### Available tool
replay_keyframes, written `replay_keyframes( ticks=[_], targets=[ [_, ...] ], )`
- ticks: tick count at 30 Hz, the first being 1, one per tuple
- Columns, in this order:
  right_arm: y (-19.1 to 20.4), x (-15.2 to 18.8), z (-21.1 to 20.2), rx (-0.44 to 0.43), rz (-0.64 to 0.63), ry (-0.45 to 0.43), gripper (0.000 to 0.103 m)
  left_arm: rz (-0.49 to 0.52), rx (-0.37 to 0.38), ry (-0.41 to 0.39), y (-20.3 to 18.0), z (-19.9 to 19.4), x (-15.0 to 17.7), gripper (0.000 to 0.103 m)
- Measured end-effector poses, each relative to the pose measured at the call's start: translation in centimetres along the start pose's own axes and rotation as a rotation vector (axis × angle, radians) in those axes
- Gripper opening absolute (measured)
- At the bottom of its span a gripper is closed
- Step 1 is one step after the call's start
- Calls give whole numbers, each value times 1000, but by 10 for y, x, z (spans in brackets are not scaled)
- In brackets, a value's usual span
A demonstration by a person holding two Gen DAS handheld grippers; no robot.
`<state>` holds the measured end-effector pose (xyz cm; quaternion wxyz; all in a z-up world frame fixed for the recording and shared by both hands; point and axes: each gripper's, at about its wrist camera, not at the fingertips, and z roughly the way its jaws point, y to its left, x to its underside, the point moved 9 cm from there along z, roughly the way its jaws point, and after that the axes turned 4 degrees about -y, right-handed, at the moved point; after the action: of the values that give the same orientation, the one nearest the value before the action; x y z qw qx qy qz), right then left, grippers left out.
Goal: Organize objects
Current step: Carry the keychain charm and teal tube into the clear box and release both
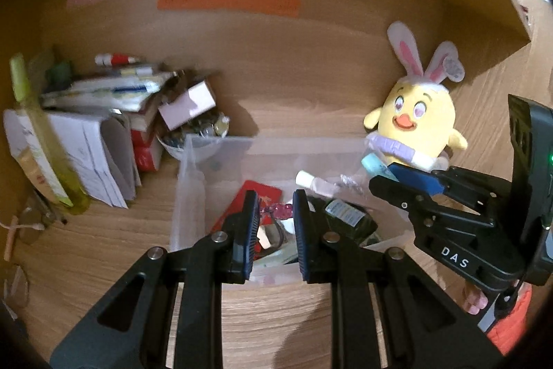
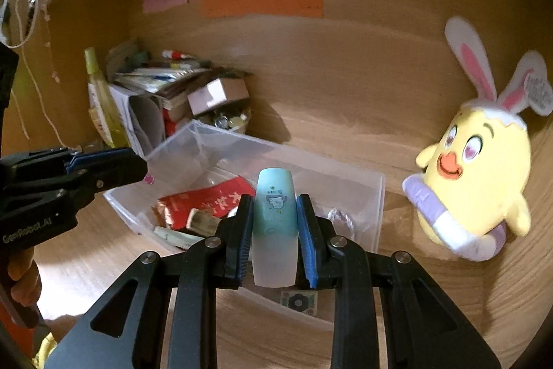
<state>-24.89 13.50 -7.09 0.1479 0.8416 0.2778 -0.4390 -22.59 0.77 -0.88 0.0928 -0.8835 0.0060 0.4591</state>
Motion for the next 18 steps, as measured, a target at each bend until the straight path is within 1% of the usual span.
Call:
replay_keyframes(
  ticks=[5, 8, 10, 12, 15, 16, 17, 18],
  targets=[
    [-7, 12, 18, -9, 22, 51, 23, -19, 13, 67, 3, 22, 13, 20],
    [-9, 17, 26, -17, 31, 77, 23, -29, 21, 93, 4, 29, 18, 20],
    [-10, 20, 30, -25, 37, 93, 23, -43, 31, 109, 6, 32, 20, 23],
    [-10, 23, 33, -31, 44, 104, 23, -56, 30, 110, 8, 32, 21, 27],
    [-10, 24, 34, -33, 42, 112, 23, -51, 16, 101, 9, 29, 20, 28],
    [-9, 24, 33, -36, 41, 111, 24, -46, 13, 98, 9, 27, 20, 29],
    [-9, 23, 32, -40, 42, 107, 27, -41, 12, 94, 8, 26, 19, 30],
    [-9, 22, 29, -39, 41, 100, 29, -33, 7, 86, 7, 23, 19, 33]
  ],
)
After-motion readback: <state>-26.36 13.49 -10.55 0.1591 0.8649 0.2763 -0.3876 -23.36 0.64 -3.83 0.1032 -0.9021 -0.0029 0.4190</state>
